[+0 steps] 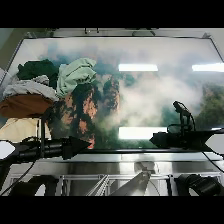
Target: Fold the shirts.
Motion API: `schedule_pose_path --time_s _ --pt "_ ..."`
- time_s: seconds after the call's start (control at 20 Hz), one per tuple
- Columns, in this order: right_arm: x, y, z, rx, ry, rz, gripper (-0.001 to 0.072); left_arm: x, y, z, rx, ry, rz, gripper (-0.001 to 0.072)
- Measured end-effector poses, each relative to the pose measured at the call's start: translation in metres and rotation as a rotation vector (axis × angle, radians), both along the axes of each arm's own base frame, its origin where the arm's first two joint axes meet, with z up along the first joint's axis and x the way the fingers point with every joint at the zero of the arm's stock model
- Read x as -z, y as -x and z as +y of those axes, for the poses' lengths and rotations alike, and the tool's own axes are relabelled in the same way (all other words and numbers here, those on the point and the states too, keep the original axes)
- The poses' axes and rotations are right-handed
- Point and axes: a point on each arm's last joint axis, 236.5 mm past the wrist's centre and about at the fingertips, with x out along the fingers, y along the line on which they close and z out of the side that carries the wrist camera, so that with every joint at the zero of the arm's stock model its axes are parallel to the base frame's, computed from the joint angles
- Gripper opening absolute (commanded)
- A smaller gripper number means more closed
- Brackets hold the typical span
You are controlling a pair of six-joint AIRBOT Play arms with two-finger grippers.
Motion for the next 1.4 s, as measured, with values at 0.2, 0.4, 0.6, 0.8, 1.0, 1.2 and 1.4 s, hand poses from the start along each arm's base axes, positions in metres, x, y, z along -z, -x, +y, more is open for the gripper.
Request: schedule_pose_path --time_s 0.2,0.4,0.6,0.8,1.0,1.2,1.4 --pt "0.0 0.0 0.0 0.0 0.0 0.0 0.0016 0.0 0.0 0.0 0.0 0.0 0.0 0.0022" --pt "0.0 0.0 0.0 0.0 0.0 0.0 0.0016 0.0 0.0 0.0 0.0 0.0 0.0 0.0022" --pt "-0.001 -0.002 0.0 0.005 -0.003 -0.008 0.0016 0.0 0.0 0.0 0.0 0.0 0.0 0.0022" --pt "-0.003 -0.009 0.001 0.018 -0.011 -0.033 0.0015 -0.001 -0.001 0.0 -0.002 0.004 0.0 0.0017" --pt "-0.007 -0.018 0.002 0.005 -0.01 -0.092 0.0017 -0.002 -0.022 0.006 -0.092 -0.013 -0.023 0.0005" --pt "-0.013 -0.051 -0.012 0.025 0.035 -0.182 0.0297 -0.01 -0.098 0.06 -0.348 -0.18 -0.107 0.0707" --pt "-0.007 -0.101 -0.051 0.105 0.129 -0.195 0.0524 -0.024 -0.191 0.148 -0.594 -0.31 -0.114 0.0711"
